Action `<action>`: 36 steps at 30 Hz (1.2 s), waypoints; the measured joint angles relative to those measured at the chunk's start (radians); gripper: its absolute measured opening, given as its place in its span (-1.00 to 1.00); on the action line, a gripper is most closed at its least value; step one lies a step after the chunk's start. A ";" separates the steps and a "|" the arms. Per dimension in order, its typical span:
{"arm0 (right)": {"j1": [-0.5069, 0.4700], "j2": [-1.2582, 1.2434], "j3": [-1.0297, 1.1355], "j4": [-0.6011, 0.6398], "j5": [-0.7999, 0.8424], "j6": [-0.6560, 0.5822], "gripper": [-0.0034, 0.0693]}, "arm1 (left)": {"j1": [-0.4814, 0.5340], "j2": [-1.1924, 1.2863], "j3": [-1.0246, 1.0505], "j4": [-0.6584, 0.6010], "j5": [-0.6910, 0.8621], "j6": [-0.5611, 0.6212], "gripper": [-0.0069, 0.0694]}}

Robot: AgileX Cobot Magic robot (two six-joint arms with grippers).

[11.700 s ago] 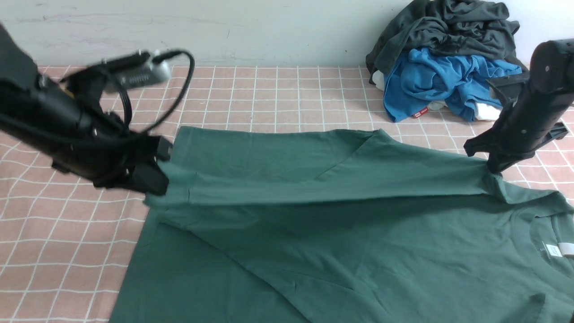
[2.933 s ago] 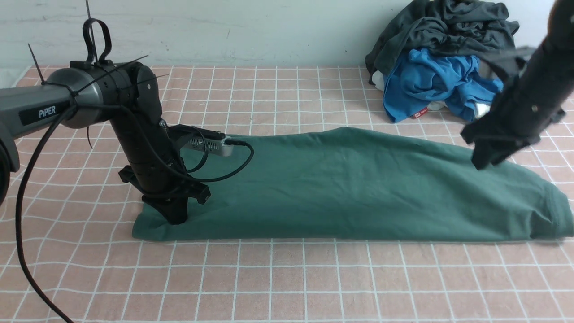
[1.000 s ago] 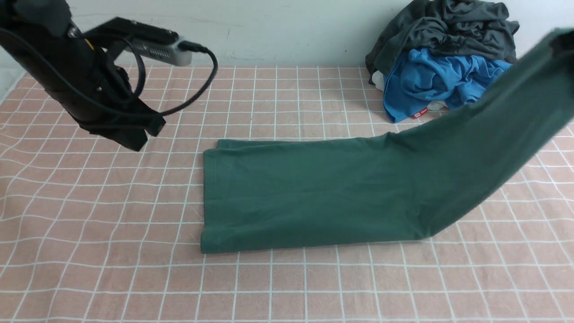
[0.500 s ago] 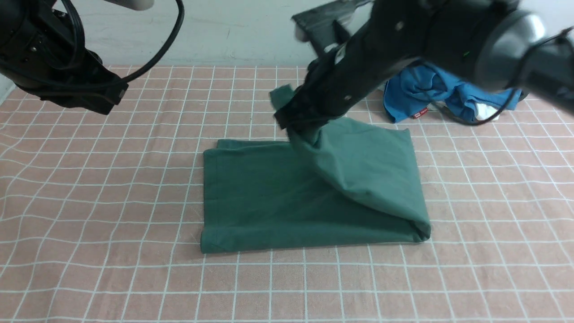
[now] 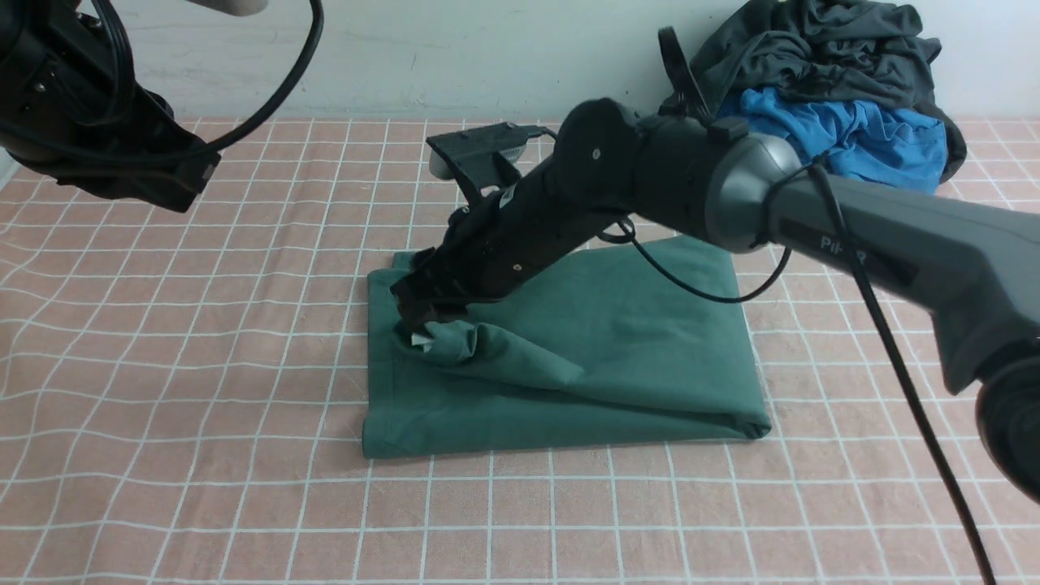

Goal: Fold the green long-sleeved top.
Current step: Use the right arm to drag the right edge of the fabric to the left and folds it over the left edge

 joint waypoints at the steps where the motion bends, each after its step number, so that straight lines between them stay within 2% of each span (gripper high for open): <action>1: -0.004 0.000 -0.037 0.007 0.053 -0.006 0.31 | 0.000 -0.009 0.001 -0.005 0.009 0.000 -0.83; 2: -0.006 0.000 -0.052 0.007 0.076 -0.009 0.35 | 0.000 -0.010 0.001 -0.007 0.009 0.000 -0.83; 4: -0.018 -0.001 -0.138 -0.017 0.224 -0.025 0.55 | 0.000 -0.040 0.001 -0.024 0.012 -0.001 -0.83; 6: -0.028 -0.002 -0.187 -0.060 0.283 -0.026 0.60 | 0.000 -0.074 0.001 -0.035 0.013 -0.002 -0.83; 7: -0.038 -0.004 -0.230 -0.127 0.323 -0.017 0.62 | 0.001 -0.112 0.010 -0.045 0.013 -0.002 -0.83; 10: -0.057 -0.007 -0.257 -0.255 0.341 0.029 0.61 | 0.001 -0.196 0.054 -0.057 0.014 -0.004 -0.83; 12: -0.071 -0.003 -0.251 -0.393 0.347 0.113 0.55 | 0.001 -0.320 0.151 -0.061 0.019 -0.010 -0.83; 14: -0.076 0.008 -0.237 -0.446 0.349 0.147 0.50 | 0.001 -0.391 0.218 -0.061 0.022 -0.011 -0.83; 18: -0.076 0.056 -0.212 -0.460 0.351 0.186 0.42 | 0.001 -0.557 0.369 -0.061 0.029 -0.032 -0.83; 25: -0.003 0.199 -0.197 -0.348 0.348 0.201 0.37 | 0.001 -0.847 0.606 -0.047 0.025 -0.096 -0.83; 29: 0.047 0.195 -0.210 -0.348 0.344 0.198 0.37 | 0.001 -0.967 0.654 -0.021 0.024 -0.097 -0.83; 36: 0.072 0.072 -0.256 -0.345 0.346 0.190 0.37 | 0.001 -1.101 0.662 0.054 0.015 -0.097 -0.83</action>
